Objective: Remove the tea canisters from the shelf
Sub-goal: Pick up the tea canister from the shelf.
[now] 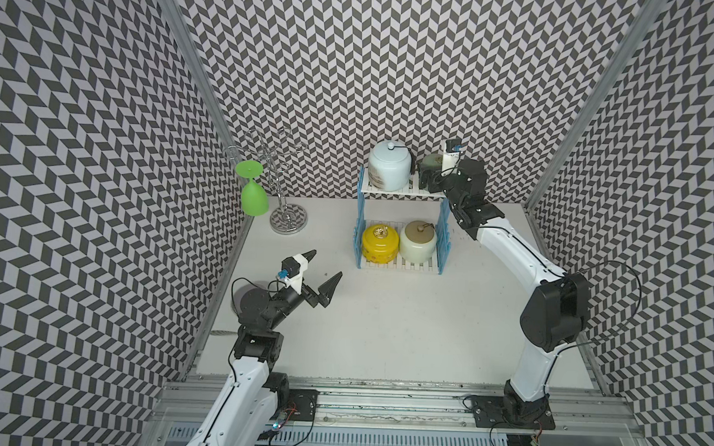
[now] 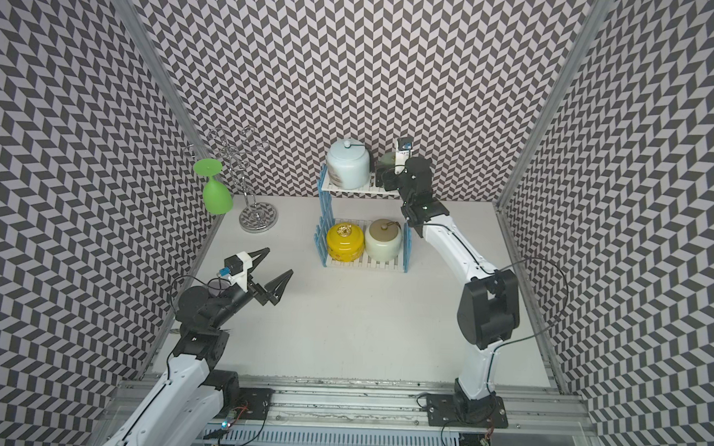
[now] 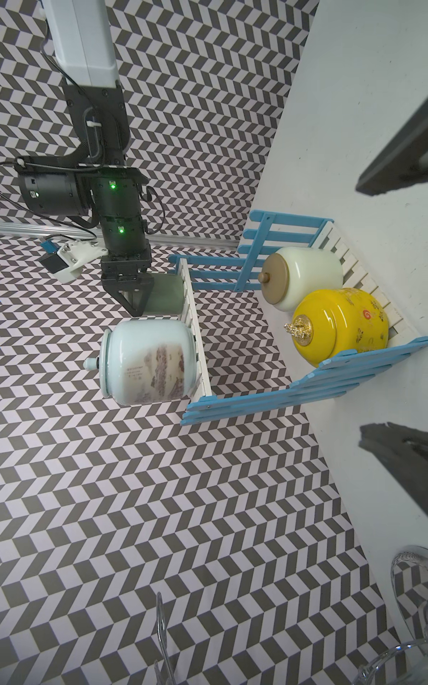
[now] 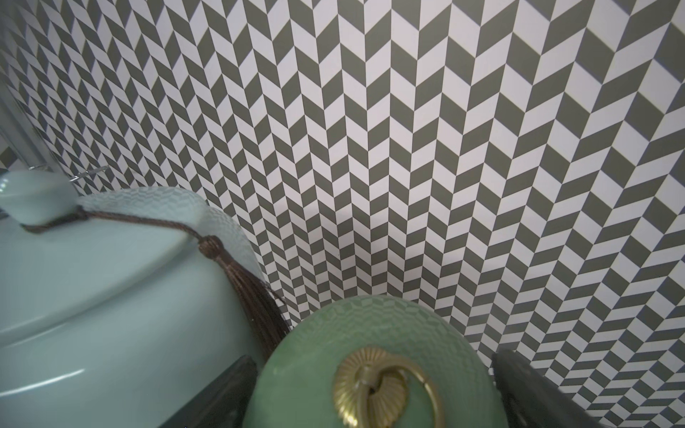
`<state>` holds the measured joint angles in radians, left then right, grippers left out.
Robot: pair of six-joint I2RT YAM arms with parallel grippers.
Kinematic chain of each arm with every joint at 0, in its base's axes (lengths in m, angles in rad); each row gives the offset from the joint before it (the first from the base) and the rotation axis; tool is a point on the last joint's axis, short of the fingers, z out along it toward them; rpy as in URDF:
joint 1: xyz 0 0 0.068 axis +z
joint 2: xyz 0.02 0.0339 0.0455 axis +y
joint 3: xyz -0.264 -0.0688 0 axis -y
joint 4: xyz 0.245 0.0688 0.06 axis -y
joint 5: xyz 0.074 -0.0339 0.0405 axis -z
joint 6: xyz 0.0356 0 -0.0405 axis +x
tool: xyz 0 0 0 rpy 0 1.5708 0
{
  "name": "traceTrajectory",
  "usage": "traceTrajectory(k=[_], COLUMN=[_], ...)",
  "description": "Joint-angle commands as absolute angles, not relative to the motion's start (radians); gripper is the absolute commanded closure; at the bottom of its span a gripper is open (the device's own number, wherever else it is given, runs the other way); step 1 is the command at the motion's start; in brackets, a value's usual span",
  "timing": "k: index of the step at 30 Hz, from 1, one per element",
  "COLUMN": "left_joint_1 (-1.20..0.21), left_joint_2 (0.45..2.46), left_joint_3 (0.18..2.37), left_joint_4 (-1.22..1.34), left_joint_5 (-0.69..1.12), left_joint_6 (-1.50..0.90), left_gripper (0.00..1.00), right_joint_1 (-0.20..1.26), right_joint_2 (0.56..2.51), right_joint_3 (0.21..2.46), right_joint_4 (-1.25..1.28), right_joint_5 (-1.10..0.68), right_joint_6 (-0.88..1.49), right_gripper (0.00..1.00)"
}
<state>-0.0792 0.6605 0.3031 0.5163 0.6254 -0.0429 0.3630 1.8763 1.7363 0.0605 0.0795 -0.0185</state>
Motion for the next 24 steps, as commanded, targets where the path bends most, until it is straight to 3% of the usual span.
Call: traceTrajectory(k=[1,9,24], left_joint_1=[-0.085,-0.089,-0.086], left_joint_2=[0.646,0.638,0.629], left_joint_3=[0.295,0.297,0.303], left_joint_4=[0.537,0.531,0.517], left_joint_5=[0.631,0.630,0.629], left_joint_6=[-0.033,-0.029,-0.026], left_gripper=[0.00,0.00,0.00], right_joint_1=[0.359,0.359,0.360], right_joint_2=[1.896,1.887,1.728], right_joint_3=[1.783,1.795,1.717], right_joint_4=[0.060,0.044,0.081], right_joint_5=[0.072,0.068,0.077], right_joint_6=[-0.015,0.000,0.040], right_gripper=[0.05,0.32,0.38])
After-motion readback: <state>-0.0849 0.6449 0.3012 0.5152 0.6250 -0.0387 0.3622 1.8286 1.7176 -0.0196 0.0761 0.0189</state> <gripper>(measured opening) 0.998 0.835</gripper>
